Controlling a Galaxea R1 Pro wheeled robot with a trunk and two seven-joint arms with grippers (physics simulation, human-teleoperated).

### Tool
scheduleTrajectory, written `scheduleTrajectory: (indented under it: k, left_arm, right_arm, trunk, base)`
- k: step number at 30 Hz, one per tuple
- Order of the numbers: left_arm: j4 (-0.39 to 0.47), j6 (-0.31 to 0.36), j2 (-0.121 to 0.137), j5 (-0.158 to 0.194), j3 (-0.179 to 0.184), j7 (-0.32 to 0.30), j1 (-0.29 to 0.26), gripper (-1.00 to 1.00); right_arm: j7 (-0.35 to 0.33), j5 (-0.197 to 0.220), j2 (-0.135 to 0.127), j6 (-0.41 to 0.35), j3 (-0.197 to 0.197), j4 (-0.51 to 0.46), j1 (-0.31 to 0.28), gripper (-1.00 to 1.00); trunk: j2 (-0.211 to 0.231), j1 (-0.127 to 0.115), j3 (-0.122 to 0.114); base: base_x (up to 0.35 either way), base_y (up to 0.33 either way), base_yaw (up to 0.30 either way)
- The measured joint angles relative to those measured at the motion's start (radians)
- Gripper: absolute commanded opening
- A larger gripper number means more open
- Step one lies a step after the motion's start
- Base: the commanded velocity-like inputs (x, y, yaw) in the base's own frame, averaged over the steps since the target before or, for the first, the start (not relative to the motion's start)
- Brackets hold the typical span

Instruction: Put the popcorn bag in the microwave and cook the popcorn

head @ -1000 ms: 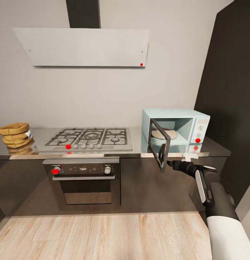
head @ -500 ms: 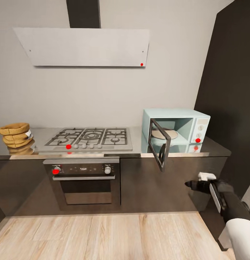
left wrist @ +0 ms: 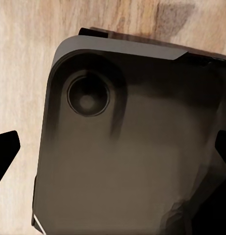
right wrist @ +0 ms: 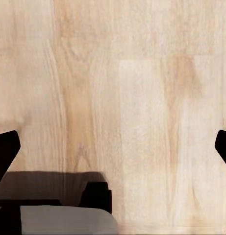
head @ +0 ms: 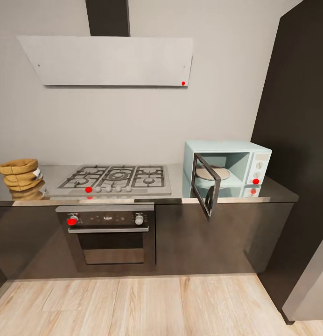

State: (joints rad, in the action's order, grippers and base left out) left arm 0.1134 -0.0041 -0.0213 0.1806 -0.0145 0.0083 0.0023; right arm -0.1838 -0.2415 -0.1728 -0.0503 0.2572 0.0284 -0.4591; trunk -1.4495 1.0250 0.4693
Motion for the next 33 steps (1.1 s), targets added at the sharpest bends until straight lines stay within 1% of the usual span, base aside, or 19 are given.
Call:
scheduleTrajectory:
  k: [2,3,5,8,10,14,17,18,24,27,31,33]
  left_arm:
    - [-0.001,0.0,0.0,0.0,0.0,0.0,0.0,1.0]
    - [-0.001,0.0,0.0,0.0,0.0,0.0,0.0,1.0]
    - [-0.001,0.0,0.0,0.0,0.0,0.0,0.0,1.0]
    - [-0.001,0.0,0.0,0.0,0.0,0.0,0.0,1.0]
    - [-0.001,0.0,0.0,0.0,0.0,0.0,0.0,1.0]
    - [-0.001,0.0,0.0,0.001,0.0,0.0,0.0,1.0]
    - [-0.001,0.0,0.0,0.001,0.0,0.0,0.0,1.0]
    - [-0.001,0.0,-0.001,0.001,0.001,0.0,0.0,1.0]
    - [-0.001,0.0,-0.001,0.0,0.002,0.0,0.0,1.0]
    - [-0.001,0.0,-0.001,0.0,0.002,0.0,0.0,1.0]
    - [-0.001,0.0,-0.001,0.0,0.002,0.0,0.0,1.0]
    - [-0.001,0.0,-0.001,-0.001,0.002,0.0,0.0,1.0]
  right_arm:
    - [0.047,0.0,0.034,0.072,-0.001,-0.001,0.091,1.0]
    - [0.062,-0.001,0.045,0.105,-0.001,-0.001,0.136,1.0]
    - [0.072,-0.002,0.059,0.144,-0.001,0.0,0.194,1.0]
    - [0.076,-0.003,0.086,0.167,-0.001,0.0,0.244,1.0]
    - [0.077,-0.006,0.093,0.181,-0.002,-0.001,0.27,1.0]
    - [0.078,-0.031,0.099,0.191,-0.002,-0.001,0.284,1.0]
    - [0.083,-0.067,0.101,0.191,-0.002,-0.001,0.285,1.0]
    - [0.082,-0.073,0.101,0.192,-0.002,-0.001,0.285,1.0]
    - [0.087,-0.066,0.104,0.178,0.0,-0.001,0.285,1.0]
    - [0.086,-0.068,0.106,0.177,0.0,-0.001,0.285,1.0]
    - [0.089,-0.068,0.118,0.178,0.0,-0.001,0.285,1.0]
    - [0.089,-0.067,0.119,0.179,0.0,-0.001,0.285,1.0]
  trunk:
    - [0.0,0.0,0.0]
    - [0.0,0.0,0.0]
    - [0.0,0.0,0.0]
    - [0.0,0.0,0.0]
    - [0.0,0.0,0.0]
    - [0.0,0.0,0.0]
    - [0.0,0.0,0.0]
    - [0.0,0.0,0.0]
    - [0.0,0.0,0.0]
    - [0.0,0.0,0.0]
    - [0.0,0.0,0.0]
    - [0.0,0.0,0.0]
  base:
    - [0.0,0.0,0.0]
    - [0.0,0.0,0.0]
    - [0.0,0.0,0.0]
    - [0.0,0.0,0.0]
    - [0.0,0.0,0.0]
    - [0.0,0.0,0.0]
    - [0.0,0.0,0.0]
    - [0.0,0.0,0.0]
    - [0.0,0.0,0.026]
    - [0.0,0.0,0.223]
    - [0.0,0.0,0.263]
    - [0.0,0.0,0.269]
